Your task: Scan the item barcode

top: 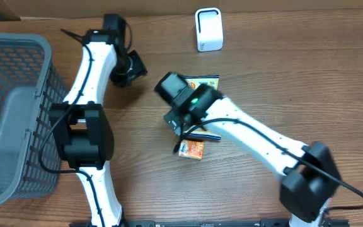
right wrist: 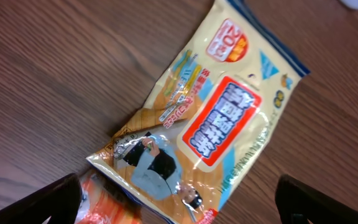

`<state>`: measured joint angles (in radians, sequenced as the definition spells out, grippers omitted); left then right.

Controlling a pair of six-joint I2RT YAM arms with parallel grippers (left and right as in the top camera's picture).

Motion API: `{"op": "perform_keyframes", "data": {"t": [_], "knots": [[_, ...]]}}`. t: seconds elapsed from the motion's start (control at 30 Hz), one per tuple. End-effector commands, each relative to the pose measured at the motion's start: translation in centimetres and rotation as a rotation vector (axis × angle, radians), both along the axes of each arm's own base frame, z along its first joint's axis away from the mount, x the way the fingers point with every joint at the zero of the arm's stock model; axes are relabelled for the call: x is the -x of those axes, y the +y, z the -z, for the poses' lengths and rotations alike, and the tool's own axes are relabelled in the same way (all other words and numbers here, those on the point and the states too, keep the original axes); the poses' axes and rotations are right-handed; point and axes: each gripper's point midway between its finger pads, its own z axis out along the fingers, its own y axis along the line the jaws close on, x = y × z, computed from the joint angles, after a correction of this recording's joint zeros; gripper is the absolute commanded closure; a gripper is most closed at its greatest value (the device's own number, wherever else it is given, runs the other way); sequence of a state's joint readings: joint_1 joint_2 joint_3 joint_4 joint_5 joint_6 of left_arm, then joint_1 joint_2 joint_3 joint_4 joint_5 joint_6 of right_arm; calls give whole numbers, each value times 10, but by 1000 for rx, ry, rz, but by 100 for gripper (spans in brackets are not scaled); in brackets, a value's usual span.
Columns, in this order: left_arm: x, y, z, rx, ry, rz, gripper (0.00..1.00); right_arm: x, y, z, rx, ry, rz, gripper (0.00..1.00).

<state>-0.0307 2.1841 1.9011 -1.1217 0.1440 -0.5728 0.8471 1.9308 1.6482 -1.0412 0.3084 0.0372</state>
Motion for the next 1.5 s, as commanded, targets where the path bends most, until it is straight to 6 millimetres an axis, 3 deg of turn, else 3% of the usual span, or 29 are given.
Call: {"op": "perform_keyframes", "data": {"t": [0.0,0.23,0.37,0.5,1.2,1.33,1.47], "knots": [[-4,4,-19,-18,-45,6,37,3,-1,30,144,-35,-9,0],[-3,5,-19,-19,-41,9,22,20,5,66,349,-59,-106,0],[-3,5,-19,-19,-42,10,21,33,14,68,359,-58,-146,0],[-1,5,-18,-19,-33,11,21,33,19,72,355,-63,-152,0],[4,6,-17,-23,-17,29,20,-37,-46,93,299,-3,99,0],[4,6,-17,-24,-17,30,21,-46,-54,105,261,34,134,9],[3,6,-17,-24,-18,30,20,-56,-62,119,261,38,161,11]]}}
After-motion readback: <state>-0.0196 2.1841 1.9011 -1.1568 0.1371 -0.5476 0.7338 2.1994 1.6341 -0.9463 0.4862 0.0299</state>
